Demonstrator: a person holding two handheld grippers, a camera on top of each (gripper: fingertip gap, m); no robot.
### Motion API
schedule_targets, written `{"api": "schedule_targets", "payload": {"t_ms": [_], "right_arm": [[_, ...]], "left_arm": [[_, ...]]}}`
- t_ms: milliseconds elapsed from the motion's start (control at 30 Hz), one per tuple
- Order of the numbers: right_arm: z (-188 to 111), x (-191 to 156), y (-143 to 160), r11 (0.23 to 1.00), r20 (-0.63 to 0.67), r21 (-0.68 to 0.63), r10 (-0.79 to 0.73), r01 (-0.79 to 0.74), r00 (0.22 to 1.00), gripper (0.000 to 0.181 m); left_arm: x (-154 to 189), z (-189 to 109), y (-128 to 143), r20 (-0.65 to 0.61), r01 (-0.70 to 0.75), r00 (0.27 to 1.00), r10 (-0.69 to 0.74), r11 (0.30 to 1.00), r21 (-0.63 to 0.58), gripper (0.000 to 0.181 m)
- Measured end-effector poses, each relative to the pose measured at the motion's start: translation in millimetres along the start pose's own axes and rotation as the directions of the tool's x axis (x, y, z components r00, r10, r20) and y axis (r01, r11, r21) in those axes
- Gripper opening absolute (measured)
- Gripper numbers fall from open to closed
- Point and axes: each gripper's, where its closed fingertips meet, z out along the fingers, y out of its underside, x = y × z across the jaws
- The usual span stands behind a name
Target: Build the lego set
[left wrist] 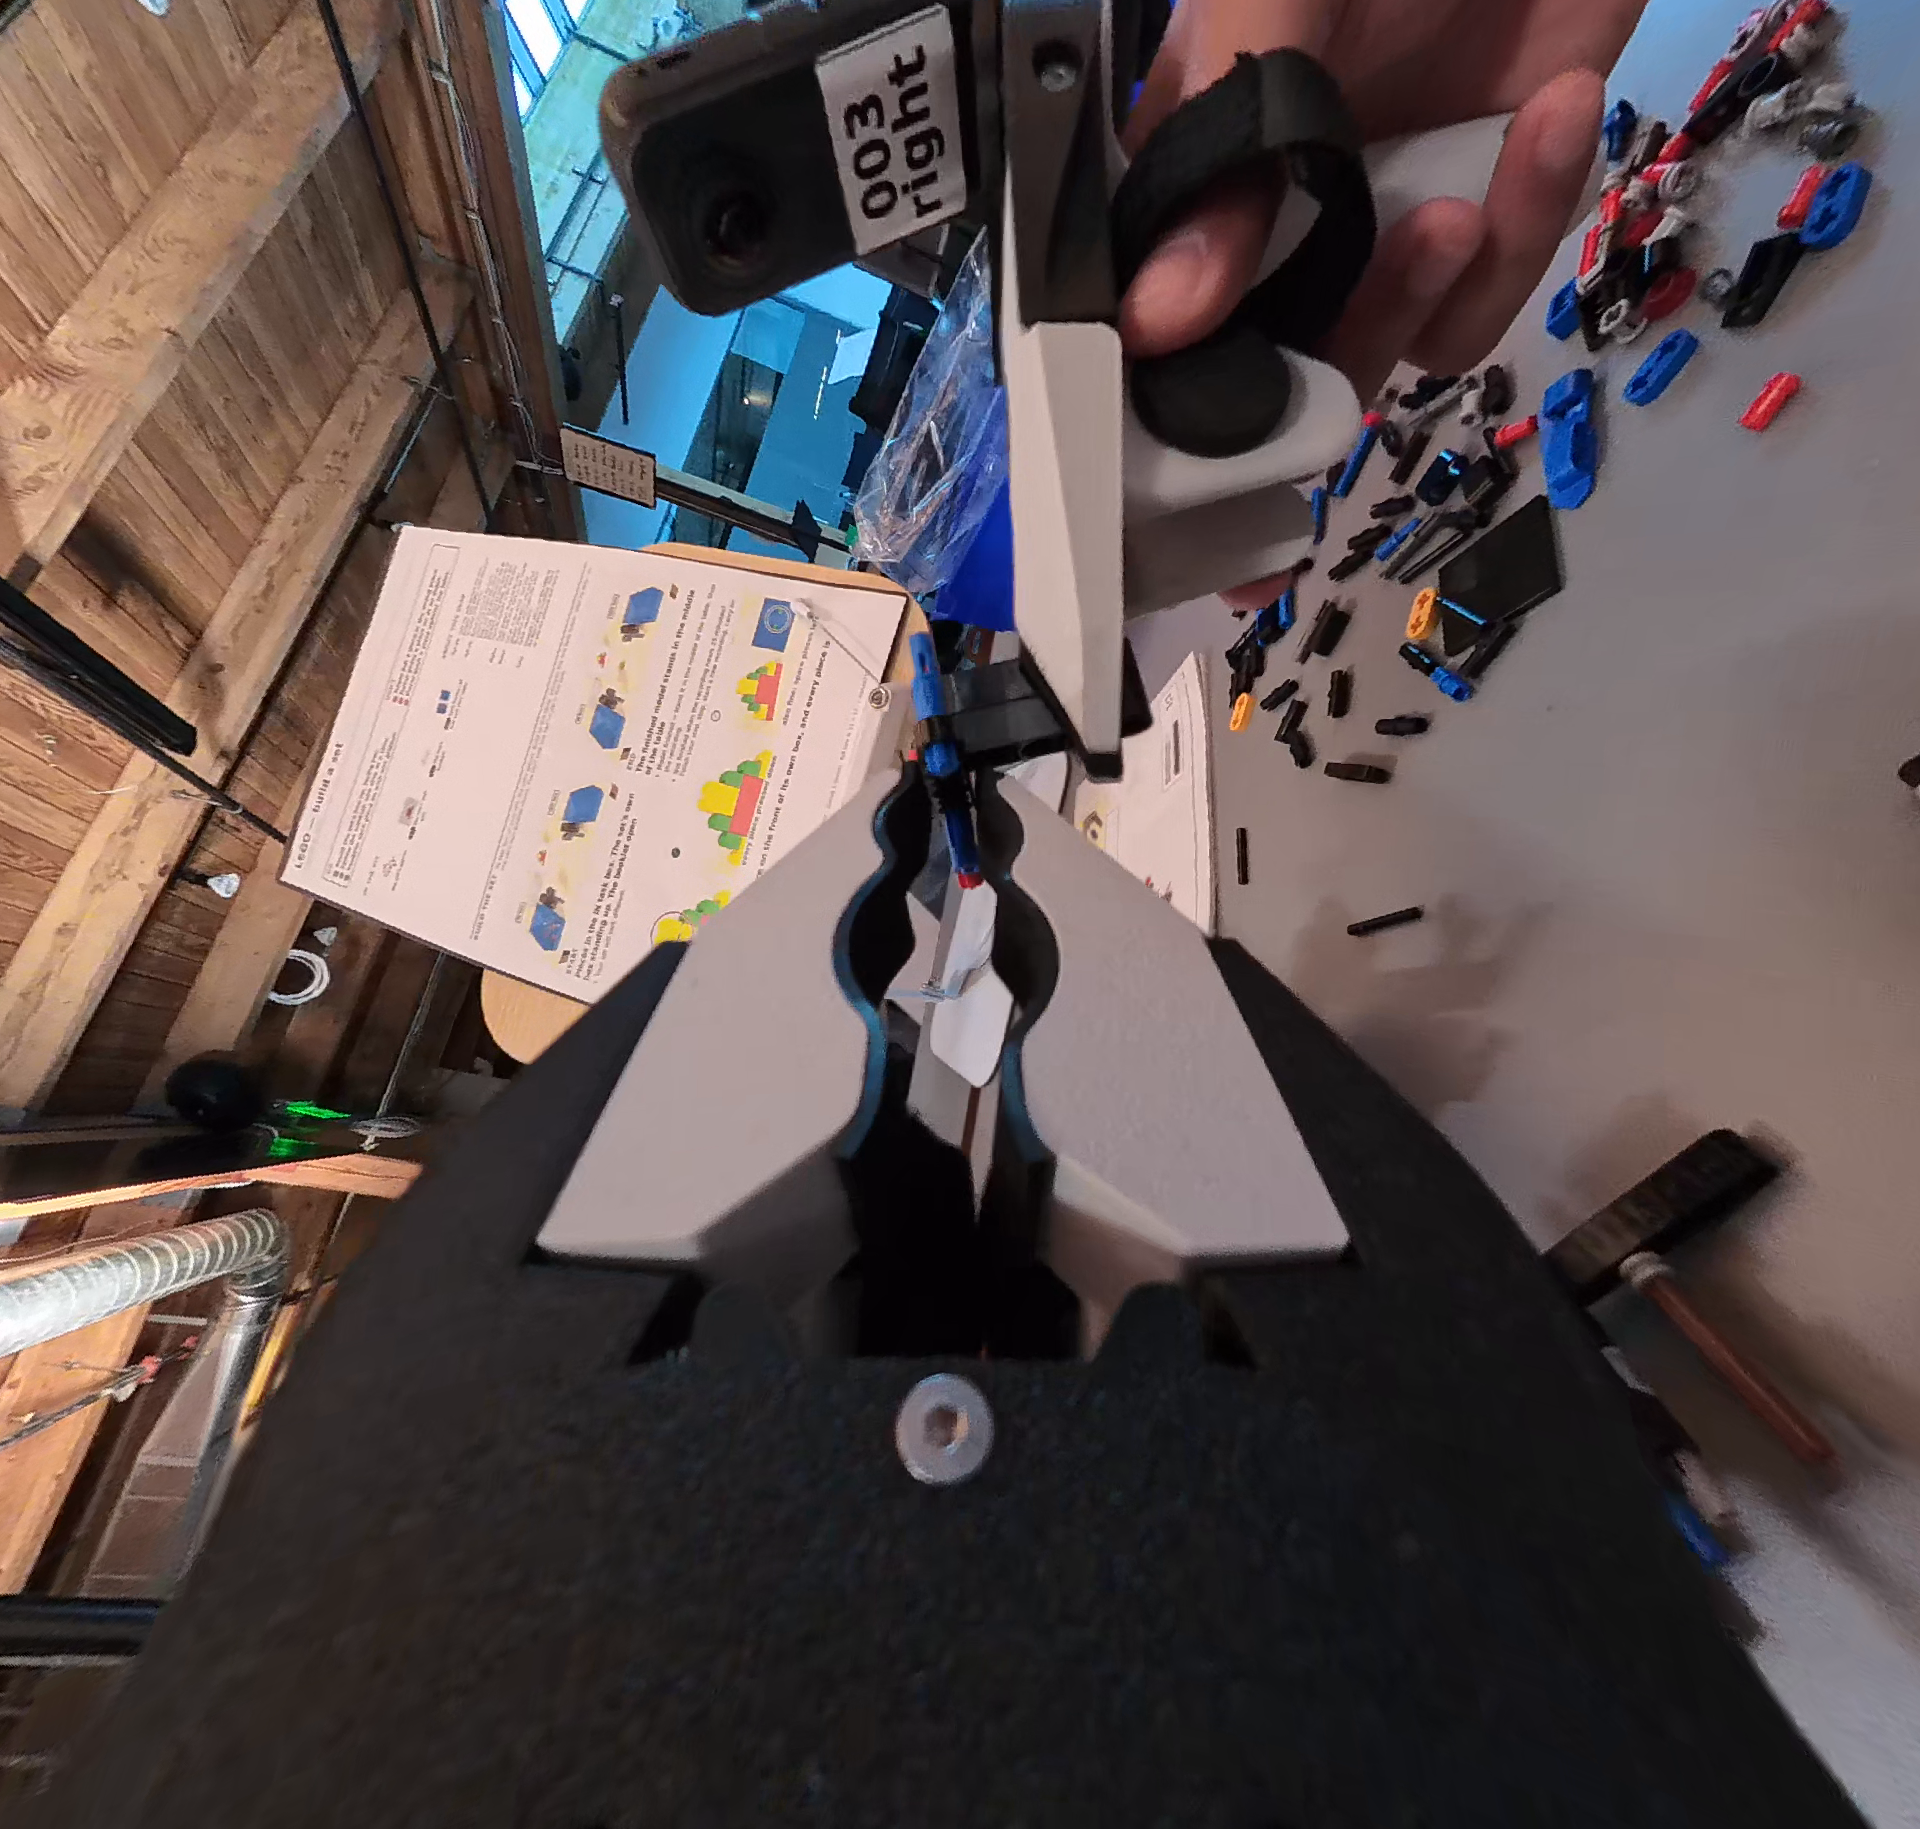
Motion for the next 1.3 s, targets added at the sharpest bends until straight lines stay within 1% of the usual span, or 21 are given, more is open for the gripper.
{"api": "schedule_targets", "payload": {"t_ms": [133, 267, 333, 400, 467, 500, 567, 600, 667, 700, 767, 800, 833, 867, 933, 967, 1033, 1100, 1200, 1233, 1300], "right_arm": [[-1, 2, 0, 1.0, -0.02, -0.003, -0.007, 0.007, 1.0, 0.006], [-2, 8, 1, 1.0, -0.062, -0.011, -0.016, 0.015, 0.998, 0.007], [-7, 13, -2, 1.0, -0.084, 0.0, -0.026, 0.026, 0.996, 0.007], [-21, 28, -3, 0.995, -0.177, -0.028, -0.096, 0.092, 0.979, 0.007], [-45, 51, -1, 0.977, -0.321, -0.098, -0.212, 0.191, 0.923, 0.006], [-55, 60, 1, 0.968, -0.368, -0.129, -0.249, 0.216, 0.896, 0.006], [-70, 77, 8, 0.961, -0.439, -0.166, -0.274, 0.223, 0.856, 0.006], [-74, 84, 12, 0.962, -0.457, -0.167, -0.268, 0.214, 0.848, 0.006], [-73, 89, 15, 0.974, -0.456, -0.133, -0.226, 0.185, 0.861, 0.006], [-72, 91, 15, 0.978, -0.456, -0.116, -0.208, 0.173, 0.865, 0.006], [-73, 98, 17, 0.98, -0.473, -0.102, -0.199, 0.17, 0.858, 0.006], [-73, 100, 19, 0.983, -0.474, -0.096, -0.186, 0.159, 0.861, 0.006], [-73, 100, 19, 0.987, -0.462, -0.08, -0.163, 0.142, 0.872, 0.006], [-73, 100, 17, 0.99, -0.45, -0.058, -0.141, 0.129, 0.882, 0.006], [-75, 102, 15, 0.992, -0.446, -0.037, -0.121, 0.117, 0.887, 0.006], [-76, 103, 16, 0.993, -0.448, -0.038, -0.119, 0.114, 0.886, 0.006], [-77, 104, 15, 0.993, -0.446, -0.033, -0.118, 0.116, 0.887, 0.006], [-77, 104, 16, 0.993, -0.442, -0.032, -0.119, 0.117, 0.889, 0.006], [-76, 101, 15, 0.992, -0.435, -0.031, -0.122, 0.12, 0.892, 0.006], [-75, 99, 14, 0.992, -0.432, -0.032, -0.127, 0.126, 0.893, 0.006], [-74, 96, 14, 0.989, -0.429, -0.041, -0.143, 0.139, 0.892, 0.006]], "left_arm": [[0, 1, 2, 0.004, 0.027, 1.0, -0.027, 1.0, -0.002, 0.007], [2, 2, 8, -0.014, 0.116, 0.993, -0.117, 0.993, -0.033, 0.007], [2, -3, 12, -0.037, 0.174, 0.984, -0.175, 0.984, -0.043, 0.014], [0, -13, 17, -0.057, 0.262, 0.962, -0.265, 0.963, -0.061, 0.015], [5, -23, 24, -0.111, 0.381, 0.912, -0.394, 0.917, -0.119, 0.015], [6, -28, 27, -0.128, 0.449, 0.876, -0.465, 0.883, -0.14, 0.015], [12, -36, 28, -0.187, 0.58, 0.776, -0.602, 0.798, -0.166, 0.015], [11, -39, 28, -0.201, 0.635, 0.729, -0.655, 0.756, -0.162, 0.015], [9, -43, 27, -0.239, 0.736, 0.622, -0.746, 0.661, -0.146, 0.015], [11, -45, 25, -0.284, 0.789, 0.542, -0.791, 0.595, -0.151, 0.015], [18, -53, 18, -0.399, 0.873, 0.344, -0.85, 0.446, -0.198, 0.017], [21, -57, 15, -0.442, 0.89, 0.263, -0.858, 0.393, -0.233, 0.018], [24, -61, 13, -0.472, 0.89, 0.221, -0.853, 0.375, -0.261, 0.021], [24, -63, 13, -0.48, 0.888, 0.221, -0.849, 0.379, -0.262, 0.022], [22, -61, 18, -0.442, 0.881, 0.26, -0.859, 0.398, -0.255, 0.022], [25, -61, 17, -0.441, 0.871, 0.261, -0.859, 0.406, -0.275, 0.022], [36, -64, 9, -0.453, 0.844, 0.225, -0.863, 0.405, -0.352, 0.023], [60, -70, -2, -0.478, 0.769, 0.174, -0.861, 0.422, -0.48, 0.027], [104, -70, -12, -0.437, 0.629, 0.127, -0.891, 0.413, -0.658, 0.035], [118, -70, -14, -0.432, 0.576, 0.121, -0.893, 0.418, -0.703, 0.041], [135, -62, -17, -0.408, 0.523, 0.127, -0.904, 0.411, -0.747, 0.042]]}}
